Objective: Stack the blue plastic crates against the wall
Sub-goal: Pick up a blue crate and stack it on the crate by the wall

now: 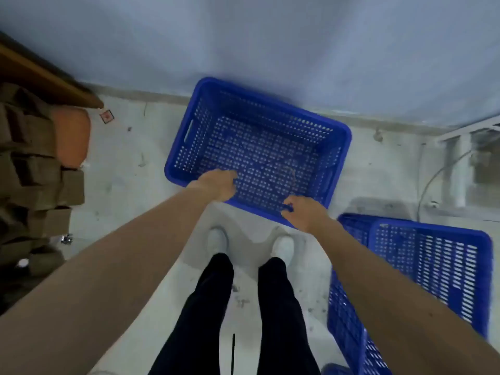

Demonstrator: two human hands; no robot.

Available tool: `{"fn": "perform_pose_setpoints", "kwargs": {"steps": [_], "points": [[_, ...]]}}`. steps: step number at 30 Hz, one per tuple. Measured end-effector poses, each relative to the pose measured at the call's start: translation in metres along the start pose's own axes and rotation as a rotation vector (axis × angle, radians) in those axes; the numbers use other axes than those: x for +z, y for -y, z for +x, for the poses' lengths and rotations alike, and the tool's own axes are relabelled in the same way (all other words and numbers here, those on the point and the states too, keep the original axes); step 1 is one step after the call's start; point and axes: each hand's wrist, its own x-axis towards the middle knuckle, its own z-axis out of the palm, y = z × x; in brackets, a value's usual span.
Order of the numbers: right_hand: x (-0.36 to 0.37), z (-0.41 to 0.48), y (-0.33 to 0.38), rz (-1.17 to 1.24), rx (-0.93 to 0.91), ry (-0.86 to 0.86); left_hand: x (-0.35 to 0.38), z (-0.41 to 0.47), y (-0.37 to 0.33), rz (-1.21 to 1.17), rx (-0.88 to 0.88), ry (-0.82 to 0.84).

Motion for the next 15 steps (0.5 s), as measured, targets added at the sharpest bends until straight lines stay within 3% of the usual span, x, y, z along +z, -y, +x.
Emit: {"fn": "perform_pose_setpoints", "kwargs": {"steps": [7, 15], "points": [[0.075, 0.123, -0.016, 0.001, 0.004, 0.13, 0.059, 0.112, 0.052, 0.257, -0.04, 0.053], [0.156, 0.171, -0.043, -0.267, -0.099, 0.191, 0.109, 0.157, 0.092, 0.362, 0.057, 0.107]]}}
